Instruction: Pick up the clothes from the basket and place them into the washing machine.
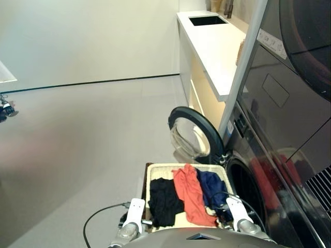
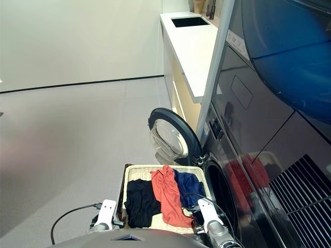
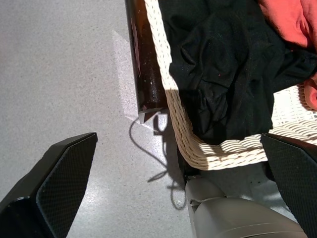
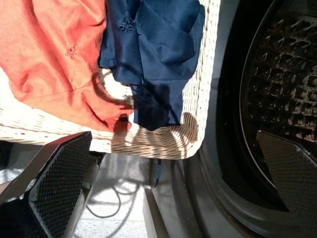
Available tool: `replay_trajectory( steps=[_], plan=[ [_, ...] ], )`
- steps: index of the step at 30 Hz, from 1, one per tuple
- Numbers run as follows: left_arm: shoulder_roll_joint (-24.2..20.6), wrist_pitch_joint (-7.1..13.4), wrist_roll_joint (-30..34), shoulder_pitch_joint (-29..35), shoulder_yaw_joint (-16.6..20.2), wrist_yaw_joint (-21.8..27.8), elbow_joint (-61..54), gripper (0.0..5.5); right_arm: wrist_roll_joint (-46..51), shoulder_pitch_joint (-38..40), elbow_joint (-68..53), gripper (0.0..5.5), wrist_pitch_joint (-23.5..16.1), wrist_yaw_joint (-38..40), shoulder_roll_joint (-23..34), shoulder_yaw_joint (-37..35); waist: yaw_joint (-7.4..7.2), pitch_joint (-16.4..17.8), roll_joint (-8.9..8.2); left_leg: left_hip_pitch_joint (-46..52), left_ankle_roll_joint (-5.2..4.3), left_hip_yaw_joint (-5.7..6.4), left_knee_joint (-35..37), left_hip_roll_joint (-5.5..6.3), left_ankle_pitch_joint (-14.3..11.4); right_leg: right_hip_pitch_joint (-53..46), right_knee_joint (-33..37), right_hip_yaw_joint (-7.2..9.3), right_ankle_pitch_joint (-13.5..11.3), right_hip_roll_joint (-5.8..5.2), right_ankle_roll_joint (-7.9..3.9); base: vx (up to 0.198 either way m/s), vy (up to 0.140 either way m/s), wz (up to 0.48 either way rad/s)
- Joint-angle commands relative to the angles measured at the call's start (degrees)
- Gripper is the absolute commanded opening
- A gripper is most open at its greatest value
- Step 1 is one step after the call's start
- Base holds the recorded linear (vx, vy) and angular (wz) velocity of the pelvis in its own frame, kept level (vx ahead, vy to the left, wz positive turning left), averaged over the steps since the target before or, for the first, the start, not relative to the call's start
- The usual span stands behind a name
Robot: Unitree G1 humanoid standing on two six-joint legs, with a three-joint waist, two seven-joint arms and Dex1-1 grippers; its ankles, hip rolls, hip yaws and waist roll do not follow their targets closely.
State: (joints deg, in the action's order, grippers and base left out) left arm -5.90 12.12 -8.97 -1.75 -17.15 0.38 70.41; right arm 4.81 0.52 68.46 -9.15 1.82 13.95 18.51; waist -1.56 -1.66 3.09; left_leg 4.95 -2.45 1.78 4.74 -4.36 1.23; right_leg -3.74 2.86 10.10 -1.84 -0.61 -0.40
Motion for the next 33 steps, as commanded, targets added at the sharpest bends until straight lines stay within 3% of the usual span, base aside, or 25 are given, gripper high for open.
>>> replay_trajectory(
  steps=[1,11,21,26,33],
  plan=[
    [-1.6,1.31,0.7,4.06,0.8,0.42,2.24,5.5,1.08,-4.58,1.15,5.5,-1.94,-0.06,-3.67,1.29,-1.25,0.66,-4.91,1.11,0.64,-2.04,-2.1,3.74,-3.92,-1.79,0.6,-3.21,2.52,-3.63,-6.89,0.0,0.0,0.0],
    [-1.55,1.11,1.92,4.67,0.09,0.21,2.34,5.5,0.84,-4.77,0.81,5.5,-1.86,-0.09,-3.78,1.68,-1.37,0.65,-4.95,1.13,0.63,-2.16,-1.92,3.77,-3.92,-1.66,0.66,-3.36,2.43,-3.59,-6.89,0.0,0.0,0.0],
    [-3.08,1.1,9.47,9.92,-5.53,-0.11,0.45,5.5,0.56,-7.56,-1.5,5.5,-1.8,-0.6,-3.59,4.62,-2.29,2.33,-4.66,-1.45,0.6,-2.82,-2.07,3.77,-3.22,1.82,-0.06,-4.06,1.74,-3.66,-7.03,-0.013,0.004,-0.007],
    [-4.25,1.3,10.19,13.42,-7.41,-1.46,-1.37,5.5,1.37,-9.9,-4.89,5.5,-2.27,-0.57,-2.81,6.47,-2.61,4.65,-4.56,-5.79,0.53,-3.23,-3.21,4.04,-2.55,6.1,-0.83,-4.46,0.76,-3.95,-7.11,-0.06,0.024,-0.065],
    [-5.15,1.41,8.06,22.21,-10.84,-4.36,-3.13,5.5,5.31,-17.49,-11.45,5.5,-3.58,1.0,-1.66,8.79,-3.21,11.46,-4.87,-18.08,0.57,-3.66,-9.46,4.05,-2.46,18.09,-6.52,-5.31,0.31,-4.23,-6.71,-0.123,0.032,-0.069]
  ],
)
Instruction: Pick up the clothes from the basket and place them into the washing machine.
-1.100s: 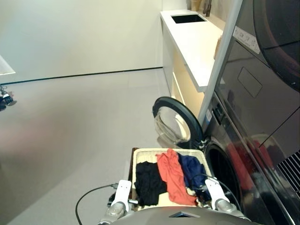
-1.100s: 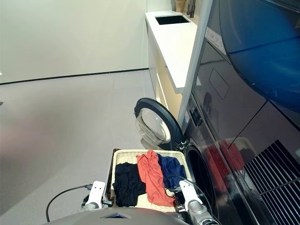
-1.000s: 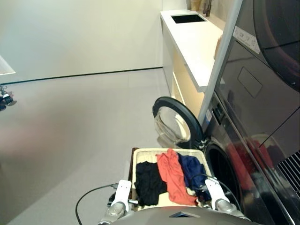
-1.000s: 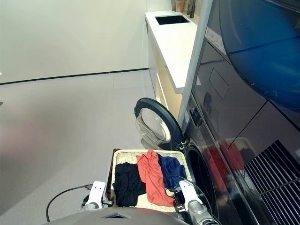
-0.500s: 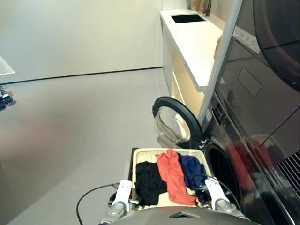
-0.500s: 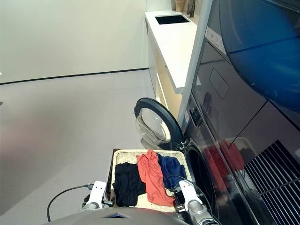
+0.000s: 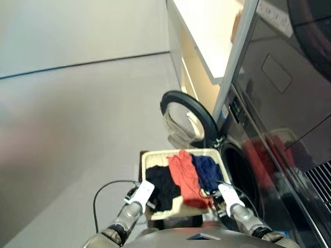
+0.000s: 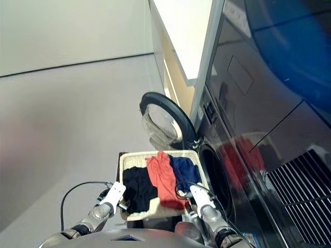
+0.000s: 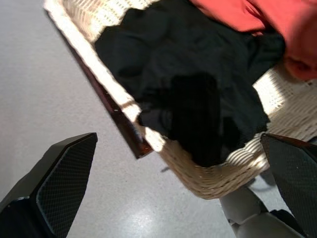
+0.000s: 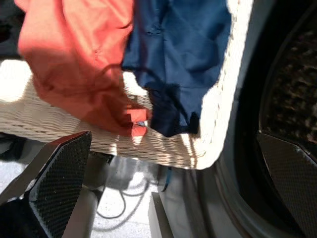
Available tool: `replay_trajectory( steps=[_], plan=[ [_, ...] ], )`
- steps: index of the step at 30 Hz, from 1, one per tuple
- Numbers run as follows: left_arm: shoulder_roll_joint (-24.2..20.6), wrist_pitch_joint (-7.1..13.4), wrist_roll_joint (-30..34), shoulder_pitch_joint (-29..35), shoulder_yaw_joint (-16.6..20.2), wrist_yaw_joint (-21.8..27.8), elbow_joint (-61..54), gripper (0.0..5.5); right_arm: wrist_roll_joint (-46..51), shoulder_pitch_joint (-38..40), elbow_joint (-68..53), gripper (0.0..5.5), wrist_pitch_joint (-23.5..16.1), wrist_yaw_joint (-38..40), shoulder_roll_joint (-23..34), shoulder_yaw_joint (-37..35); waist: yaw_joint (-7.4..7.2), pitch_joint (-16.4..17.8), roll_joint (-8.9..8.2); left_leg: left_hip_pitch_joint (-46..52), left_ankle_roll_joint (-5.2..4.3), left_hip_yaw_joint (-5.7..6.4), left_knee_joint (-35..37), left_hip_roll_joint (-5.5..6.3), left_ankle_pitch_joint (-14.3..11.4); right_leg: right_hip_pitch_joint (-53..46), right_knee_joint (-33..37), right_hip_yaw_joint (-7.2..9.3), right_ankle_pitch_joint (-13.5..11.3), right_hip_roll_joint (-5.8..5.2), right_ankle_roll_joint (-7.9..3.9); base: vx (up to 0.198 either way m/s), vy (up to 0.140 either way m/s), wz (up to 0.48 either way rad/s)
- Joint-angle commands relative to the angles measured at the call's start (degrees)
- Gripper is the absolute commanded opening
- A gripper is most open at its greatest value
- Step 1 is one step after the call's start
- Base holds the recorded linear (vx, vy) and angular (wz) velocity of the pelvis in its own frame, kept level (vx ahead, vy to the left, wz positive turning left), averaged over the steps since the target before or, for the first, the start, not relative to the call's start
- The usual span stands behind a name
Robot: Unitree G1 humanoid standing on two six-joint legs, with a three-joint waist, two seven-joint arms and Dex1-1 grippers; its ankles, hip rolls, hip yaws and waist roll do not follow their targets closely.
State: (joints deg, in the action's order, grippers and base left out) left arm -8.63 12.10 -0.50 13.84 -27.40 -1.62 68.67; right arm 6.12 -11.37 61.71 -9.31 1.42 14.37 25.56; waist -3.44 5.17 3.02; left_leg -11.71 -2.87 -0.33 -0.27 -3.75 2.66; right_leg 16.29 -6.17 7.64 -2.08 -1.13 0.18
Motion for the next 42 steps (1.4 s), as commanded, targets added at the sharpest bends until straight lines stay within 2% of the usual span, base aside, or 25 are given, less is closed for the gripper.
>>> replay_trajectory(
  steps=[1,6,12,16,17,21,28,31,32,37,38,42],
  plan=[
    [-2.48,1.45,-0.42,7.33,-0.81,-2.56,-1.38,5.5,4.28,-6.12,-4.88,5.5,-3.49,1.55,-2.08,1.89,-1.39,4.88,-4.76,-2.69,0.97,-1.53,-5.19,3.41,-3.98,-0.76,2.01,-2.89,0.53,-3.75,-7.22,-0.069,0.024,-0.014],
    [-3.3,1.62,-0.74,13.23,-2.3,-4.66,-1.91,5.5,6.56,-10.9,-7.95,5.5,-4.82,3.04,-1.58,2.75,-1.87,7.46,-4.67,-9.89,0.92,-1.87,-8.17,3.4,-4.21,6.92,-0.7,-3.44,0.24,-3.69,-7.08,-0.073,0.029,-0.069],
    [-4.89,0.7,-4.49,20.17,-0.88,-6.91,-1.13,5.5,9.03,-16.3,-14.01,5.5,-6.14,4.35,-0.55,3.33,-2.93,9.34,-4.31,-21.21,0.97,-2.59,-13.9,3.35,-4.93,18.13,-5.6,-4.16,0.42,-3.93,-6.87,-0.082,0.034,-0.01],
    [-6.51,0.51,-6.23,23.74,-0.05,-7.98,-0.72,5.5,9.18,-18.91,-17.25,5.5,-7.02,4.9,0.11,4.25,-3.8,9.45,-4.23,-29.52,1.26,-2.58,-20.13,3.19,-7.01,26.09,-10.09,-4.99,1.41,-3.61,-6.59,-0.005,0.022,-0.015],
    [-7.31,0.43,-6.77,24.48,0.3,-8.33,-0.94,5.5,9.27,-19.53,-18.87,5.5,-7.07,5.06,0.32,4.61,-3.7,9.47,-4.06,-30.87,1.23,-2.35,-22.65,2.73,-9.58,27.23,-12.11,-5.5,3.36,-2.99,-6.68,0.072,0.048,-0.019],
    [-10.1,0.44,-9.92,27.73,2.33,-9.56,-0.92,5.5,10.23,-21.12,-24.47,5.5,-8.21,5.36,0.71,5.04,-4.27,9.62,-4.06,-38.16,2.27,-2.83,-28.96,2.21,-12.19,34.54,-17.42,-6.47,4.84,-2.34,-6.36,0.004,0.053,-0.18],
    [-12.74,0.33,-13.04,32.72,3.34,-9.78,-0.51,5.5,10.44,-22.21,-28.67,5.5,-9.16,4.74,0.84,5.94,-5.12,8.67,-3.81,-47.02,2.61,-1.78,-33.13,1.66,-12.8,43.02,-20.68,-6.9,5.29,-1.62,-5.93,0.002,0.006,-0.062],
    [-13.42,0.49,-13.48,33.39,3.68,-9.4,-0.34,1.19,9.92,-21.81,-29.97,5.5,-9.26,4.22,1.02,6.1,-5.48,8.08,-3.84,-48.79,2.76,-1.86,-33.89,1.45,-13.24,44.99,-21.16,-7.1,5.23,-1.28,-5.99,0.0,0.0,0.0],
    [-13.27,0.58,-13.44,33.52,3.59,-9.26,0.04,0.0,9.68,-21.7,-29.8,5.5,-9.25,4.03,1.0,6.24,-5.47,7.79,-3.79,-49.08,2.8,-1.79,-34.08,1.43,-13.34,45.41,-21.29,-7.08,5.29,-1.23,-5.99,0.0,0.0,0.0],
    [-12.27,1.15,-14.08,32.97,3.44,-8.66,0.26,0.0,8.24,-20.98,-27.52,5.5,-9.13,3.7,0.52,6.26,-5.53,7.09,-3.64,-48.04,2.91,-1.85,-33.65,1.5,-13.33,44.55,-21.16,-7.04,5.22,-1.34,-6.05,0.0,0.0,0.0],
    [-11.48,1.99,-14.9,32.28,3.24,-8.41,-1.06,0.0,7.44,-20.4,-26.57,5.5,-9.02,3.3,0.56,6.04,-5.35,6.49,-3.48,-46.61,2.79,-1.79,-32.24,1.82,-13.05,43.29,-20.08,-6.93,4.87,-1.54,-6.18,0.0,0.0,0.0],
    [-10.29,2.96,-16.13,30.69,3.24,-8.02,-2.9,0.0,6.69,-19.92,-24.7,5.5,-8.91,2.87,0.67,6.11,-5.08,5.85,-3.28,-43.57,2.59,-1.58,-29.54,2.2,-12.27,40.8,-18.28,-6.78,4.41,-1.74,-6.19,0.0,0.0,0.0]
  ],
)
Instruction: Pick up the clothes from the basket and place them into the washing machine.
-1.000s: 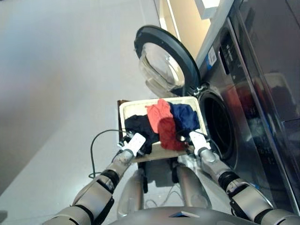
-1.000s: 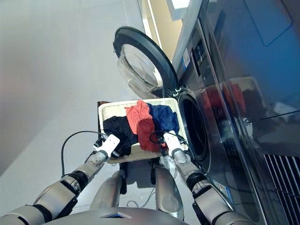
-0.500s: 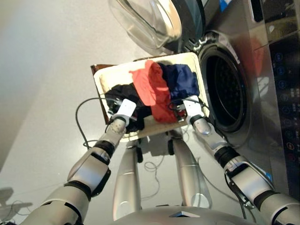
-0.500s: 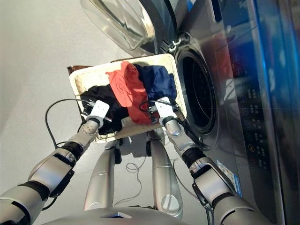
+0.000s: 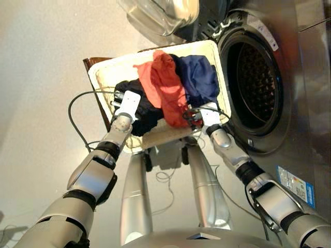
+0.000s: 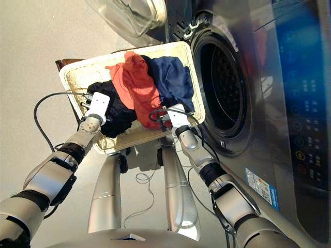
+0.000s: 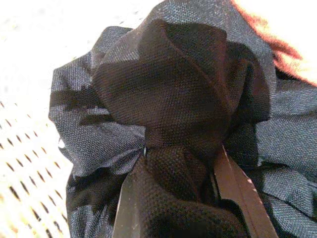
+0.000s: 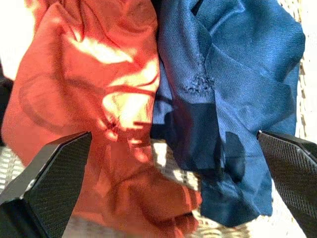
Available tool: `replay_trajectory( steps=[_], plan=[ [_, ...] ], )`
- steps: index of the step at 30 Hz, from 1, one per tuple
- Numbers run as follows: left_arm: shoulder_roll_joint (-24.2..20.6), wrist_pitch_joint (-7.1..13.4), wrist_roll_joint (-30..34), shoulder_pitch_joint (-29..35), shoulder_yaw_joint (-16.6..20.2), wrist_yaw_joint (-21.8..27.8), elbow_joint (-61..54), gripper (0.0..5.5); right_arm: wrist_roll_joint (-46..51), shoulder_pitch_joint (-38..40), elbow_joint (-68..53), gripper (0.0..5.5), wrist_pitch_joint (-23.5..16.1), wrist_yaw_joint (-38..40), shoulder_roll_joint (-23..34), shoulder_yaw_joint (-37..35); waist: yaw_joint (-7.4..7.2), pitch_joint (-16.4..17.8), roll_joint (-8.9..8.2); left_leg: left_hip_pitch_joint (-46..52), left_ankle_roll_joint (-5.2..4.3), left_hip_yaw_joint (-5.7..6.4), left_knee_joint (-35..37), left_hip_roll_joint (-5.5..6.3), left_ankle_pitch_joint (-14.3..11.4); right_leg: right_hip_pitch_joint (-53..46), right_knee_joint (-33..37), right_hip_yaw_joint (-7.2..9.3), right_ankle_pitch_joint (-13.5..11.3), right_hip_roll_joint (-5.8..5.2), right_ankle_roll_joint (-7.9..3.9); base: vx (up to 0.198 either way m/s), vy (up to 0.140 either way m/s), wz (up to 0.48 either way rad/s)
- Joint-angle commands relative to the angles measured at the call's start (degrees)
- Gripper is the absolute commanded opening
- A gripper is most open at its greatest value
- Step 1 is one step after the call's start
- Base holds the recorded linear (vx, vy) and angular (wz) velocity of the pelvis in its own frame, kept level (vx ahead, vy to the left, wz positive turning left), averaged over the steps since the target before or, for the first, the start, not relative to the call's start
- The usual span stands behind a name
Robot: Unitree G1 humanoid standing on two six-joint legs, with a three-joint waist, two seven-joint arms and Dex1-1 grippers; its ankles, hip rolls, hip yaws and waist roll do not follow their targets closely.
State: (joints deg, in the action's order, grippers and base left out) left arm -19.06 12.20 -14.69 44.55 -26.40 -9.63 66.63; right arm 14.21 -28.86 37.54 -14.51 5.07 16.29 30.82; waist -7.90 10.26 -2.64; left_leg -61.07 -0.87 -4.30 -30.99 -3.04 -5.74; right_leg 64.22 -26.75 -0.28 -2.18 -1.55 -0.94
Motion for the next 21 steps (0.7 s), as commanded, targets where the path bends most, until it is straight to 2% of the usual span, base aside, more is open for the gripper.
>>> replay_trajectory(
  steps=[1,2,7,8,11,15,21],
  plan=[
    [0.4,3.25,-2.84,-0.79,2.37,0.4,-1.62,0.0,-1.52,-2.17,-0.06,5.5,-3.59,-0.89,-1.1,0.89,-0.46,0.55,2.43,7.51,0.42,2.26,2.52,1.55,-3.53,-8.65,3.29,1.14,4.17,-1.44,-5.15,0.0,0.0,0.0],
    [0.88,3.85,-4.04,-2.05,2.72,0.88,-2.94,0.0,-1.72,-1.69,0.79,5.5,-3.39,-1.18,-0.93,0.93,-0.21,0.45,2.48,10.31,0.18,2.38,4.59,1.73,-2.94,-11.39,4.99,1.44,3.6,-1.81,-5.24,0.0,0.0,0.0],
    [1.53,5.43,-7.39,-5.93,3.69,2.22,-8.71,0.0,-2.16,-0.12,3.09,5.5,-3.08,-1.82,-0.66,1.35,0.92,1.07,2.44,18.26,-0.32,2.41,9.69,2.09,-1.33,-19.29,9.57,1.69,2.16,-2.24,-5.49,-0.012,-0.01,0.002],
    [1.84,5.6,-8.09,-6.75,3.88,2.81,-9.5,0.0,-2.44,0.14,3.66,5.5,-2.92,-2.1,-0.7,1.5,0.83,1.26,2.01,19.92,-0.2,2.0,11.4,2.49,0.89,-21.27,11.52,1.77,0.21,-2.83,-5.36,-0.021,-0.063,0.023],
    [2.48,6.13,-9.8,-10.11,4.54,3.92,-13.58,0.0,-2.97,2.4,3.44,5.5,-2.46,-3.13,-0.05,1.47,1.43,1.87,1.79,26.68,-0.48,1.63,14.53,2.92,1.74,-28.21,14.83,2.16,-0.42,-3.19,-5.53,0.036,-0.05,0.021],
    [3.14,6.19,-12.49,-16.63,4.65,6.88,-21.37,0.0,-4.1,7.2,3.07,5.5,-1.56,-5.31,0.39,1.46,2.55,1.52,1.75,38.56,-1.27,1.25,21.6,3.23,3.72,-40.52,21.48,3.18,-1.13,-3.39,-5.9,0.116,-0.059,0.041],
    [3.1,5.18,-14.83,-23.11,4.3,10.92,-28.89,0.0,-7.74,10.87,1.58,5.5,-1.16,-8.22,1.38,3.73,3.44,-0.44,2.11,47.18,-1.38,0.87,26.67,3.5,4.82,-49.18,26.55,3.94,-1.45,-3.32,-6.21,0.063,-0.031,0.082]
  ],
)
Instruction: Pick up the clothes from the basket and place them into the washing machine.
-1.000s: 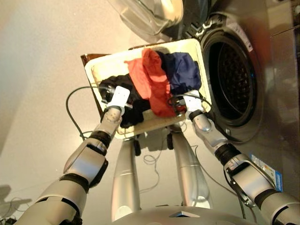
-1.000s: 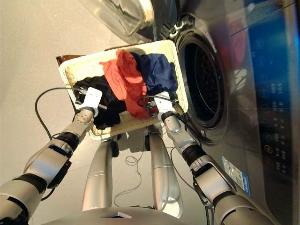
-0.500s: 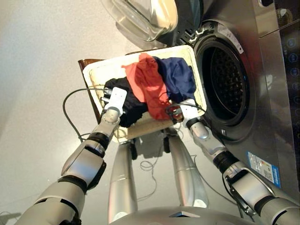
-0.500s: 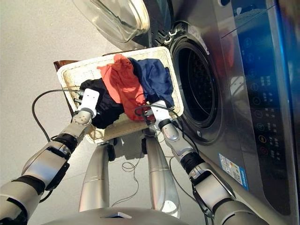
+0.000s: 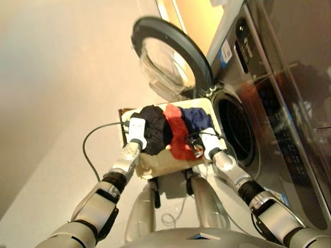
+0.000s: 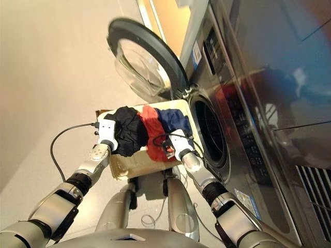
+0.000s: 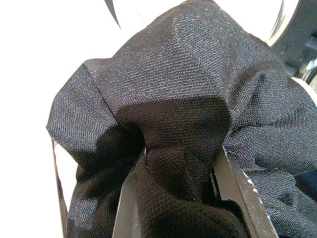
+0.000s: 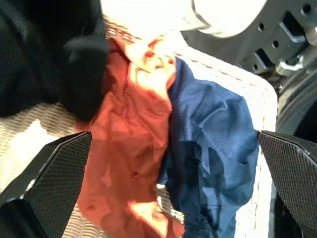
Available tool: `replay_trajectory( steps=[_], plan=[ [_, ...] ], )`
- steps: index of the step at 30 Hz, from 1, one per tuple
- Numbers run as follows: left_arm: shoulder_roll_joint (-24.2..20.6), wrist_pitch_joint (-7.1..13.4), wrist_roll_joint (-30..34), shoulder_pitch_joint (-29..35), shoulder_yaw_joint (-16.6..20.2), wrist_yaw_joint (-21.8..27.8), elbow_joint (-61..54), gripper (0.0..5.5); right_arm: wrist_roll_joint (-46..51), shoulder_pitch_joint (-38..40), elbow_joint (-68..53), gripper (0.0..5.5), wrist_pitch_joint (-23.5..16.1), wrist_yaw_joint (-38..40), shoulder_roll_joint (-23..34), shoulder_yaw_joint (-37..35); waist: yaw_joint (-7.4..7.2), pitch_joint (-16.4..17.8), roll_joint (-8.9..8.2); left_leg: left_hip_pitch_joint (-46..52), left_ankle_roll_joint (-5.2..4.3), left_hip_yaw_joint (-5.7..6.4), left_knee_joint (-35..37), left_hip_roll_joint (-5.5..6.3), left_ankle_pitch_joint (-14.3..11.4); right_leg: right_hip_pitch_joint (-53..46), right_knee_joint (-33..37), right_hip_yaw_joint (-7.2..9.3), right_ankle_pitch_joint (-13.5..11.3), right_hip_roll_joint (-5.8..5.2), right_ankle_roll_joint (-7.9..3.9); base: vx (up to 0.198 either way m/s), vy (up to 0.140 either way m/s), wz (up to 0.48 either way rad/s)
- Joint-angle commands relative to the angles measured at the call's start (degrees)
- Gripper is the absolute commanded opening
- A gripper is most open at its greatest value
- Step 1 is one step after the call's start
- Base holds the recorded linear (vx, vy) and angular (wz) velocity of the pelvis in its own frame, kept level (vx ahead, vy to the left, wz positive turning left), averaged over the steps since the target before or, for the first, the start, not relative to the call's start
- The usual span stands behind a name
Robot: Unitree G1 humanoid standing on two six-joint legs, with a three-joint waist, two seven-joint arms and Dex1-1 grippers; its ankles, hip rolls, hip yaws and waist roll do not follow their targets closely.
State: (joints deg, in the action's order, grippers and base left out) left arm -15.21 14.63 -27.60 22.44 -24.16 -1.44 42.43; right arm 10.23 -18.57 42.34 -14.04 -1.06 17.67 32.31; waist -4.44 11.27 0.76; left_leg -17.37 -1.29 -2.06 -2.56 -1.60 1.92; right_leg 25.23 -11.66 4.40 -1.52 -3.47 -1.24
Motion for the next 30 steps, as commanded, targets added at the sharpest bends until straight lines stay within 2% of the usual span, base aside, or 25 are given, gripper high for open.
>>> replay_trajectory(
  steps=[1,7,9,17,25,30],
  plan=[
    [-0.25,2.27,-2.61,-3.4,1.97,3.64,-6.55,0.0,-6.15,1.12,-4.26,5.5,-1.72,-3.84,0.48,4.34,0.46,-2.65,-0.93,6.14,-0.88,-1.31,-0.13,2.17,-2.43,-12.62,12.76,-0.65,-2.1,-1.05,-5.83,0.098,-0.033,0.127],
    [1.23,0.98,-3.93,-6.85,1.15,6.0,-9.39,0.0,-8.36,1.64,-7.76,5.5,-1.82,-6.58,0.92,7.09,0.88,-5.7,0.04,11.87,-1.13,-1.59,4.32,2.08,-1.24,-17.83,16.14,-0.09,-2.0,-0.73,-6.14,0.021,-0.011,0.013],
    [2.39,0.17,-4.41,-7.72,0.59,6.39,-9.54,0.0,-9.81,1.17,-9.87,5.5,-1.99,-8.08,0.46,9.25,1.05,-7.12,0.27,14.51,-0.99,-1.74,4.89,1.84,-1.29,-20.36,16.24,-0.2,-1.61,-0.25,-5.99,0.071,-0.043,-0.016],
    [4.61,-1.24,-6.48,-7.84,-2.09,7.19,-10.91,0.0,-10.2,0.57,-11.31,5.5,-1.83,-10.02,-1.9,12.28,1.23,-9.53,0.74,18.25,-1.05,-1.83,6.82,1.36,-0.85,-23.66,16.66,0.18,-0.73,0.09,-5.98,0.0,0.0,0.0],
    [6.13,-2.6,-10.91,-7.06,-5.83,8.85,-14.08,0.0,-10.79,-0.38,-7.26,5.5,-1.41,-8.55,-4.14,12.46,1.26,-10.63,0.78,19.62,-1.16,-1.12,7.36,0.9,-0.76,-25.19,16.66,0.91,-0.07,0.33,-5.92,0.0,0.0,0.0],
    [5.33,-4.33,-15.43,-7.94,-8.76,11.36,-19.45,0.0,-10.81,-1.6,-4.92,5.5,-0.8,-6.24,-5.21,10.62,1.52,-11.05,0.89,19.97,-1.15,-0.5,7.31,0.84,-0.9,-25.95,16.66,1.48,0.28,0.32,-5.9,0.0,0.0,0.0]
  ],
)
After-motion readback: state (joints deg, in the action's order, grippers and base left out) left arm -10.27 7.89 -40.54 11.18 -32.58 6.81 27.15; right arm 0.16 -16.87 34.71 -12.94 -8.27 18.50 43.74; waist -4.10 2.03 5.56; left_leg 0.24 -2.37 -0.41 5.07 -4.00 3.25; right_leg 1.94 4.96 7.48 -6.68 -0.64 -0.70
